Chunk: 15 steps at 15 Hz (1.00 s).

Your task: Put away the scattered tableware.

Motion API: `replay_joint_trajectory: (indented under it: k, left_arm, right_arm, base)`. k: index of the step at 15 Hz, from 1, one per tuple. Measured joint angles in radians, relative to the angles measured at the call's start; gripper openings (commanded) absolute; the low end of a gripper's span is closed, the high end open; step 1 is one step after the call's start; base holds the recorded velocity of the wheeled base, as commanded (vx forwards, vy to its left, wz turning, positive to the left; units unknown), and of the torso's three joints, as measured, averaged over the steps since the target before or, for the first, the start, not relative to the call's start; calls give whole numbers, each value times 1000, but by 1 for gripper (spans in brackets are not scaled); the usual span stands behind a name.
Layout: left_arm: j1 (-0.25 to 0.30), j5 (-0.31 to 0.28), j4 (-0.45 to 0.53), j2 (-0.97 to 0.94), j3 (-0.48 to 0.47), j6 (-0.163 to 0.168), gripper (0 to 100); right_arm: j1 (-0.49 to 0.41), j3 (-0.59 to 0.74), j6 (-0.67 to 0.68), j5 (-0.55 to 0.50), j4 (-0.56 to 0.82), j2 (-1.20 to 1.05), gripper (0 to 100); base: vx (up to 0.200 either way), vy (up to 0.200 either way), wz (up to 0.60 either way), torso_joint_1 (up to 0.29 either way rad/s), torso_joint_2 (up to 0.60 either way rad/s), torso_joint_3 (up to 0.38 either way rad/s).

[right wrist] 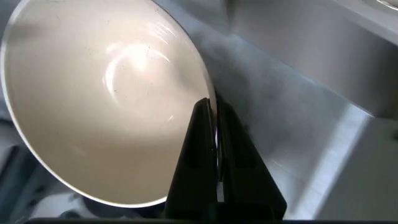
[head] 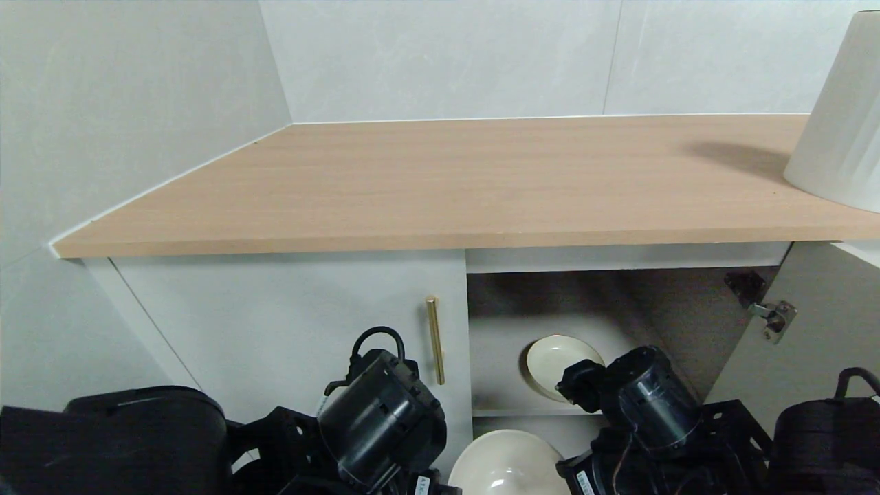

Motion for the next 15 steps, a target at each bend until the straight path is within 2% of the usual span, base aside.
replay_joint_trajectory:
  k: [3, 6, 10, 13, 15]
  left_arm:
    - [1, 4, -1, -17, -3, -1, 100]
    - [4, 4, -1, -27, -7, -1, 100]
    - [13, 2, -2, -32, -11, -3, 100]
    - [17, 2, -2, -30, -11, -3, 100]
    - [17, 2, -2, -30, -11, -2, 100]
  right_arm:
    - [-45, 2, 1, -34, 0, 10, 0]
    - [-145, 3, 21, -58, -2, 5, 0]
    - [-221, 2, 233, -59, -15, 5, 0]
    - [-258, 0, 298, -69, -112, 14, 0]
    - [-275, 2, 342, -137, -189, 42, 0]
  base:
    - [0, 0, 0, 0, 0, 0]
    - [0, 0, 0, 0, 0, 0]
    - [0, 0, 0, 0, 0, 0]
    - [0, 0, 0, 0, 0, 0]
    - [0, 0, 0, 0, 0, 0]
